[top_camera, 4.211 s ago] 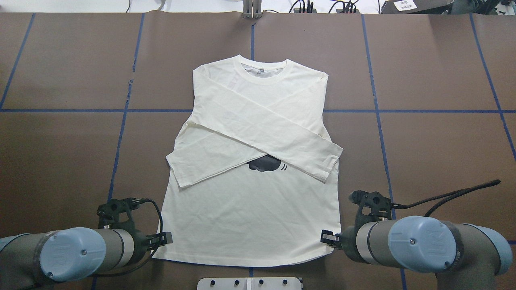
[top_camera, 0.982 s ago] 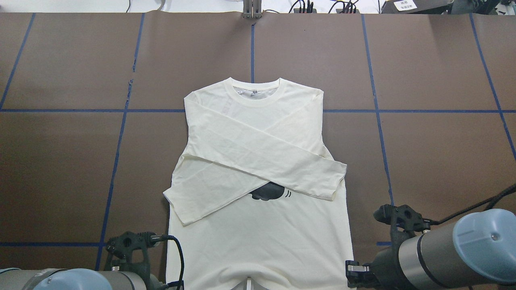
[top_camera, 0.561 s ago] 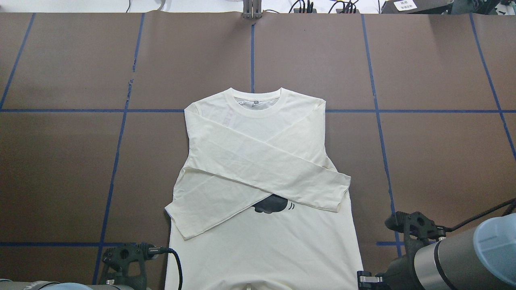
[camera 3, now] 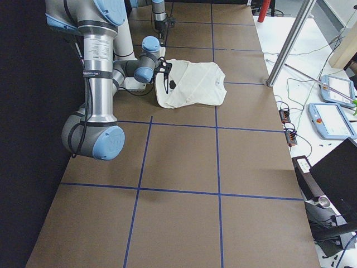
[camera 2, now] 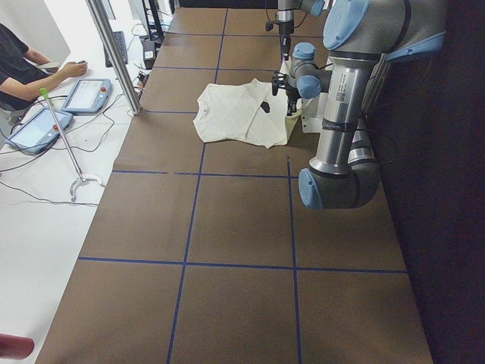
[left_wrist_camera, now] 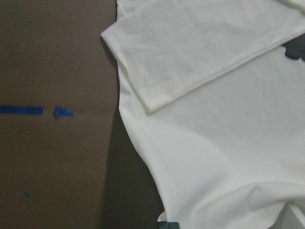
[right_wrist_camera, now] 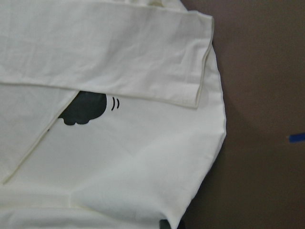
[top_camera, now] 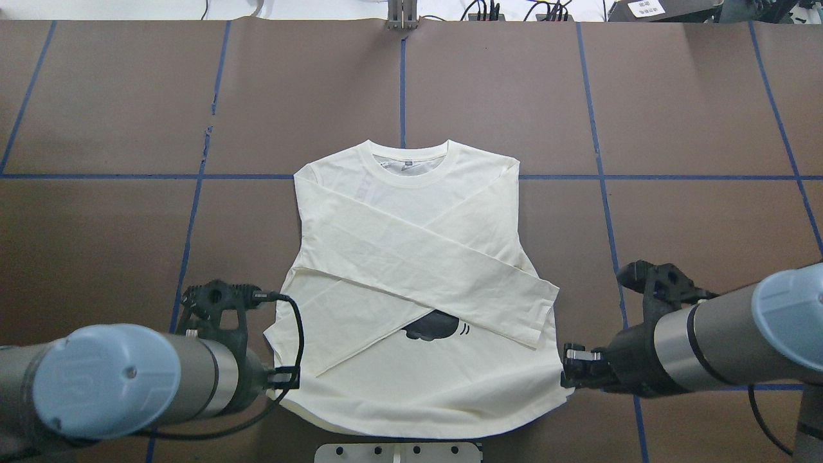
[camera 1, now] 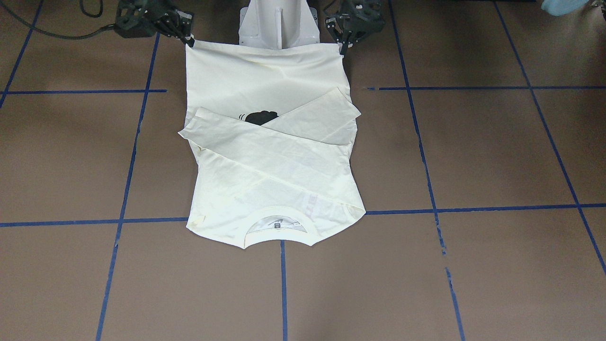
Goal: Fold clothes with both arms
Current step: 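Lift the hem with both grippers and fold it toward the collar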
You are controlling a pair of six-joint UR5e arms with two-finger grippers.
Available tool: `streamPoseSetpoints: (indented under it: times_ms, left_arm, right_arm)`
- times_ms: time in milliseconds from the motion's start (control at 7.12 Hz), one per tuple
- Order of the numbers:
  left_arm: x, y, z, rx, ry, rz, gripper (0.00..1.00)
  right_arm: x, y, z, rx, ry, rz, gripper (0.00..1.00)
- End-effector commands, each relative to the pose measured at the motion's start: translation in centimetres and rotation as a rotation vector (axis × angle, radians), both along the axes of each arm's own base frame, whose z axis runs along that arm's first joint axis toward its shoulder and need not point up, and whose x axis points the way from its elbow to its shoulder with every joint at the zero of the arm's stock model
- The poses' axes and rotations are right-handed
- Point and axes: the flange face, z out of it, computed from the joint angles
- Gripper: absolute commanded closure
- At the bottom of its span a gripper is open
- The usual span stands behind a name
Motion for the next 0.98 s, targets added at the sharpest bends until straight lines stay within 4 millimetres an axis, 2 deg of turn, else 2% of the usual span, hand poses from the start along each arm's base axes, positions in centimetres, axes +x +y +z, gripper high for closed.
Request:
streamPoseSetpoints:
  times_ms: [0, 281, 421, 561, 702, 842]
  left_arm:
    - [-1.2, -6.2, 1.2, 0.061, -0.05, -0.03, 1.0]
    - [-1.5, -7.4, 1.8, 0.06, -0.067, -0.047, 1.0]
    - [-1.0, -8.2, 2.3, 0.054, -0.077, -0.061, 1.0]
    - [-0.4, -11.0, 2.2, 0.052, -0.085, -0.1, 1.0]
    - [-0.6, -13.8, 2.6, 0.062, -0.104, -0.129, 1.0]
    - [-0.8, -16.5, 3.8, 0.077, -0.116, -0.15, 1.0]
  right_arm:
    - [1.0, -8.7, 1.5, 0.007, 0.009, 0.076, 1.0]
    - [0.3, -14.6, 2.9, 0.017, 0.039, 0.115, 1.0]
    - [0.3, -16.5, 3.2, 0.016, 0.043, 0.125, 1.0]
    - [-1.0, -19.7, 2.2, 0.016, 0.041, 0.149, 1.0]
    - [-1.7, -22.4, 1.8, 0.008, 0.049, 0.173, 1.0]
    - [-2.2, -24.3, 2.2, -0.003, 0.064, 0.188, 1.0]
